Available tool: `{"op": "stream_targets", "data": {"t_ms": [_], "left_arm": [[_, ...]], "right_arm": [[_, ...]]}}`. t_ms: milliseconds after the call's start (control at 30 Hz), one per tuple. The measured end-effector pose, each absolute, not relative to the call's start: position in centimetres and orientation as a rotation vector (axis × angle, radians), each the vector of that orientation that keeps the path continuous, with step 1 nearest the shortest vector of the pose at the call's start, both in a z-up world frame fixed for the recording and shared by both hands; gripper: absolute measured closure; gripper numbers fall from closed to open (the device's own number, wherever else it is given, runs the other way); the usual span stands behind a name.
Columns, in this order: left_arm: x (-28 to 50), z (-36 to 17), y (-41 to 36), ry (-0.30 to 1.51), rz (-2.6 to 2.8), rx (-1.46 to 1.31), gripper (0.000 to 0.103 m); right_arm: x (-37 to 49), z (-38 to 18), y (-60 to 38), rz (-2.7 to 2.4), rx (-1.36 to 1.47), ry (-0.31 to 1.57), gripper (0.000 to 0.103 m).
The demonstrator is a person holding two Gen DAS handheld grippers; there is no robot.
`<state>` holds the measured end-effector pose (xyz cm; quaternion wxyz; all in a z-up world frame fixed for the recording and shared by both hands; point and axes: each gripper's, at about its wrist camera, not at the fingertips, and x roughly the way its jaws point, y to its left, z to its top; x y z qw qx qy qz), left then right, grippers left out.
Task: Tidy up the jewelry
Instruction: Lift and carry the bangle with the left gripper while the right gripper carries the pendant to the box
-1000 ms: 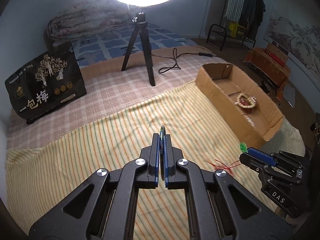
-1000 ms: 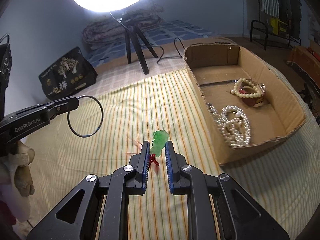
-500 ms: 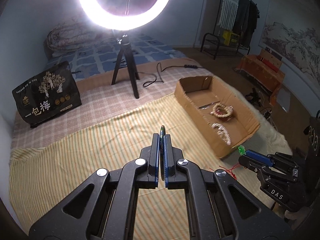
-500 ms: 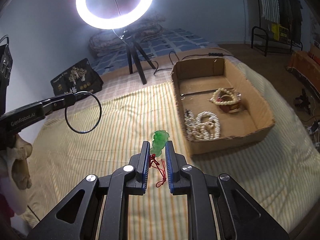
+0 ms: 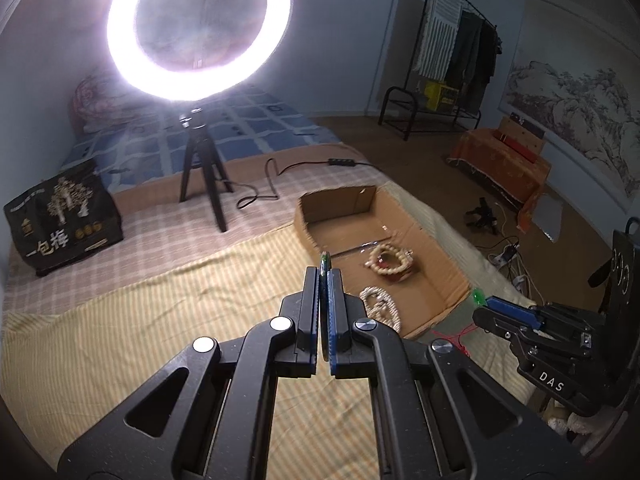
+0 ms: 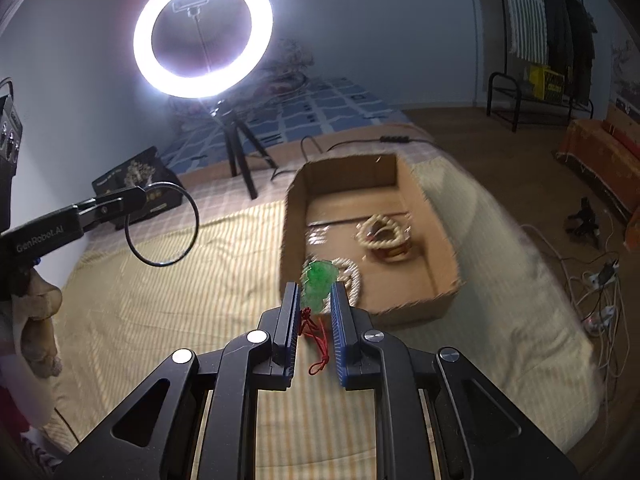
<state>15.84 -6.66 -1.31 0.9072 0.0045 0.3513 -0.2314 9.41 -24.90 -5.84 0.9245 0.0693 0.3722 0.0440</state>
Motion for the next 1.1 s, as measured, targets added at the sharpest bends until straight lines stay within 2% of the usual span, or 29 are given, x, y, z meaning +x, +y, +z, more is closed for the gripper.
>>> {"op": "stream_targets", "data": {"t_ms": [367, 1100], "left_arm": [[17.9, -1.5, -10.1, 0.715, -0.484, -0.018, 0.102], [24.0, -3.9, -14.0, 0.718, -0.455, 0.0, 0.102]], "right_arm": [[12.5, -4.6, -27.3, 0.082, 0.102, 0.757, 0.089], [17.0, -6.7, -28.9, 0.126, 0.051, 0.859, 0.089]]}}
